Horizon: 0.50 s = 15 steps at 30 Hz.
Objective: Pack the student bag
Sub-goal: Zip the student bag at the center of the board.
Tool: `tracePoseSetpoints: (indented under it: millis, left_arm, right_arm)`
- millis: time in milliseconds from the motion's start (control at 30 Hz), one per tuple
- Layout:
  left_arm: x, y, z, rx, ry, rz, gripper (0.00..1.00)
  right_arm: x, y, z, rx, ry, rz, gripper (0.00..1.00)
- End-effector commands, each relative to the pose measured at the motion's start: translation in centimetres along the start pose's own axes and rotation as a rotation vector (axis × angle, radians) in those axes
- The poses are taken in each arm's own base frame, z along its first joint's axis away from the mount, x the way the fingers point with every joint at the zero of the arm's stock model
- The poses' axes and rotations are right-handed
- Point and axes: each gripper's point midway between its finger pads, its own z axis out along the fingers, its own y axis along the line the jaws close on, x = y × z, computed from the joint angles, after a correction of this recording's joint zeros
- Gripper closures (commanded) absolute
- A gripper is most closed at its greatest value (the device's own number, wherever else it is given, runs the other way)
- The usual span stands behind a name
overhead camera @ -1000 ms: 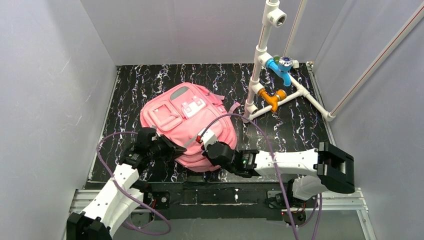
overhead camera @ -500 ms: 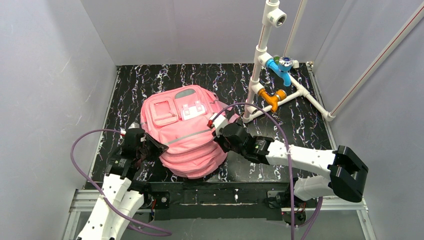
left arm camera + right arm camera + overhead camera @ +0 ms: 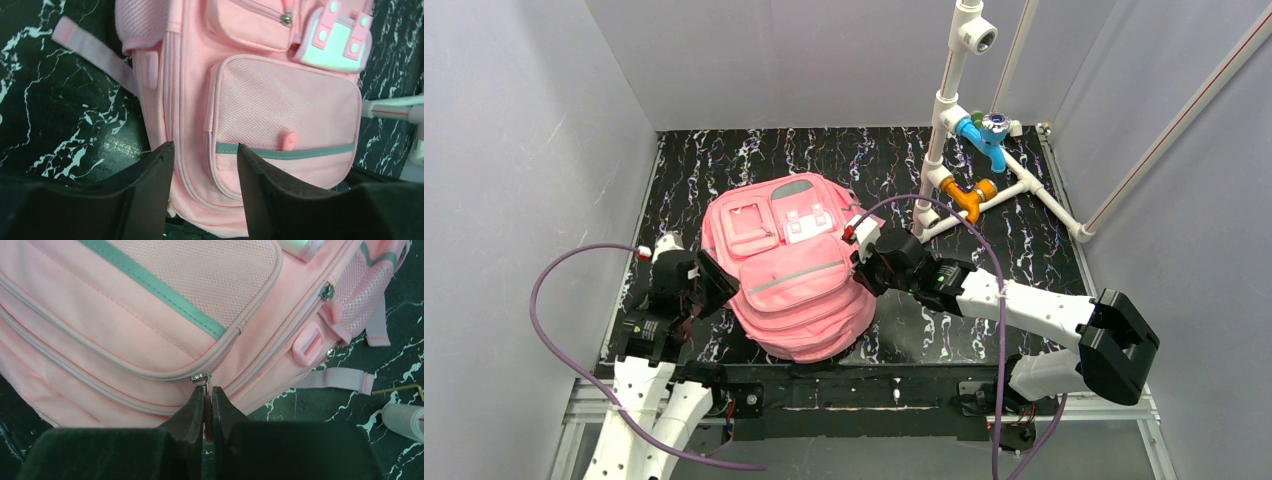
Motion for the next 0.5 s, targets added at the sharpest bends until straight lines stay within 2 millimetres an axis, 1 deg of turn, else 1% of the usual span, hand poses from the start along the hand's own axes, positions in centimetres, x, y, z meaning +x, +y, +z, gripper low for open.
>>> tracePoseSetpoints:
  millis: [0,33,67,133,167,200,267,333,367,433,467]
  left_arm:
    - [0.0,-3.3,-1.1,0.185,0.047,0.17,0.5]
    - [0.2,-4.5,-1.3,0.256,0.063,0.196,0.49]
    - [0.5,-6.1,-1.7,0.349,0.075,0.24,0.41]
    - [1.4,-9.2,-2.8,0.55,0.078,0.385,0.16]
    - [1.9,-10.7,-3.5,0.641,0.068,0.467,0.1]
    - [2.5,-11.4,-3.8,0.686,0.06,0.555,0.08]
    - [4.2,-12.3,-4.2,0.747,0.039,0.764,0.1]
    - [5.9,-12.7,-4.2,0.798,0.003,0.965,0.18]
    - [6.6,-12.8,-3.8,0.824,-0.024,1.059,0.24]
    - [8.3,-13.0,-3.3,0.891,-0.081,1.244,0.42]
    - [8.6,-13.1,-2.9,0.906,-0.125,1.323,0.47]
  right_arm:
    - [-1.1,-0.8,-0.7,0.008,-0.052,0.047,0.99]
    - [-0.9,-0.7,-0.6,0.001,-0.043,0.048,0.99]
    - [-0.8,-0.6,-0.5,-0.007,-0.033,0.047,0.99]
    - [-0.6,-0.1,-0.4,-0.033,-0.023,0.049,0.99]
    - [-0.5,0.1,-0.4,-0.045,-0.025,0.051,0.99]
    - [-0.6,0.4,-0.4,-0.058,-0.03,0.055,0.99]
    - [-0.6,0.5,-0.5,-0.063,-0.033,0.064,0.99]
    - [-0.9,1.1,-0.6,-0.099,-0.041,0.074,0.99]
    - [-1.1,1.3,-0.7,-0.108,-0.045,0.081,0.99]
    - [-1.6,1.6,-0.9,-0.122,-0.058,0.093,0.99]
    - [-1.8,1.7,-1.0,-0.129,-0.062,0.1,0.99]
